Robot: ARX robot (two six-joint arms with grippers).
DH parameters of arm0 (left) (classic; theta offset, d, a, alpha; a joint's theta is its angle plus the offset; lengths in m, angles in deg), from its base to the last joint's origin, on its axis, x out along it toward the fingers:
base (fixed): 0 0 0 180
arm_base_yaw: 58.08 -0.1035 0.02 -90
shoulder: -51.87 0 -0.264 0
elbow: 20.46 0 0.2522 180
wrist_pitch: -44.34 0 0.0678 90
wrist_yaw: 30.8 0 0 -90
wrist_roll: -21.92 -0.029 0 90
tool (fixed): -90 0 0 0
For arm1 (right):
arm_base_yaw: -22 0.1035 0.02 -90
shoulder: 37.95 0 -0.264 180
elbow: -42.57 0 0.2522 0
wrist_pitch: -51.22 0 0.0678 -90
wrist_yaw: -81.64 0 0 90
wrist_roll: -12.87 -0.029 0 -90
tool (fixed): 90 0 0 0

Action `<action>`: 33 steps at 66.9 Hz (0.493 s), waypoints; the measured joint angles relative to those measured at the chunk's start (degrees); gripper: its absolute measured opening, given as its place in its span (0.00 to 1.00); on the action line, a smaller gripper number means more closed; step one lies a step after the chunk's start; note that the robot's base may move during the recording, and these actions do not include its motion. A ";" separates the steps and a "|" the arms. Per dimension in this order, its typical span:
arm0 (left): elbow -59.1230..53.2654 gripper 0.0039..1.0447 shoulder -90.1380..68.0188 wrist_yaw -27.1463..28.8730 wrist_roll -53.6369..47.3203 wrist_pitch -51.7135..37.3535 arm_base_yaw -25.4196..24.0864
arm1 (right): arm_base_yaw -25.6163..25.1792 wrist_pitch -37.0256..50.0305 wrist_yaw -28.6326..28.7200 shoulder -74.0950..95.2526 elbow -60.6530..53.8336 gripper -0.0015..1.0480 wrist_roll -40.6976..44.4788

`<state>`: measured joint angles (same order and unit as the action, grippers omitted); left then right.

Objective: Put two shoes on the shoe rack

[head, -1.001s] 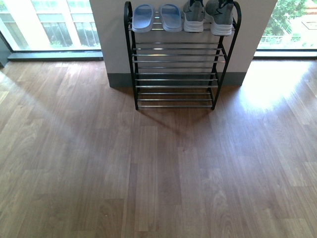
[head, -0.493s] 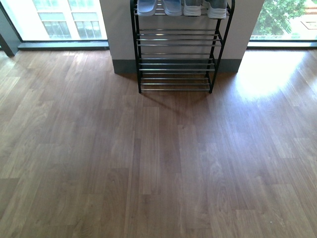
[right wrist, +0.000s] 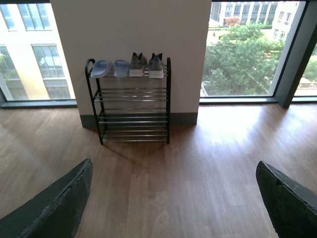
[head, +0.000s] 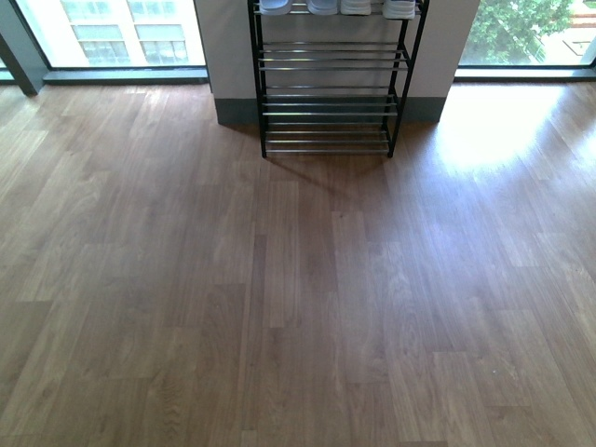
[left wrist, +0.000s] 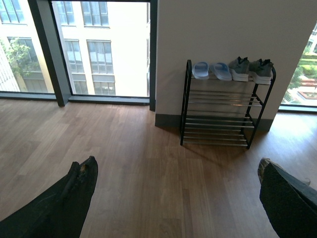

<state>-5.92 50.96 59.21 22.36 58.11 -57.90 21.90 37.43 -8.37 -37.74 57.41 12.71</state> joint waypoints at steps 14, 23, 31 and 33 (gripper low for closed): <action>0.00 0.91 0.00 0.00 0.00 0.00 0.00 | 0.00 0.00 0.00 -0.04 0.00 0.91 0.00; 0.00 0.91 0.00 0.00 -0.02 0.00 0.00 | 0.00 0.00 0.00 -0.04 0.00 0.91 0.00; 0.00 0.91 0.00 0.00 -0.02 0.00 0.00 | 0.00 -0.02 0.00 -0.04 0.00 0.91 0.00; 0.00 0.91 0.00 0.00 -0.02 0.00 0.00 | 0.00 -0.02 0.00 -0.04 0.00 0.91 0.00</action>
<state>-5.92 50.96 59.21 22.34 58.11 -57.90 21.90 37.41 -8.37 -37.78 57.41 12.71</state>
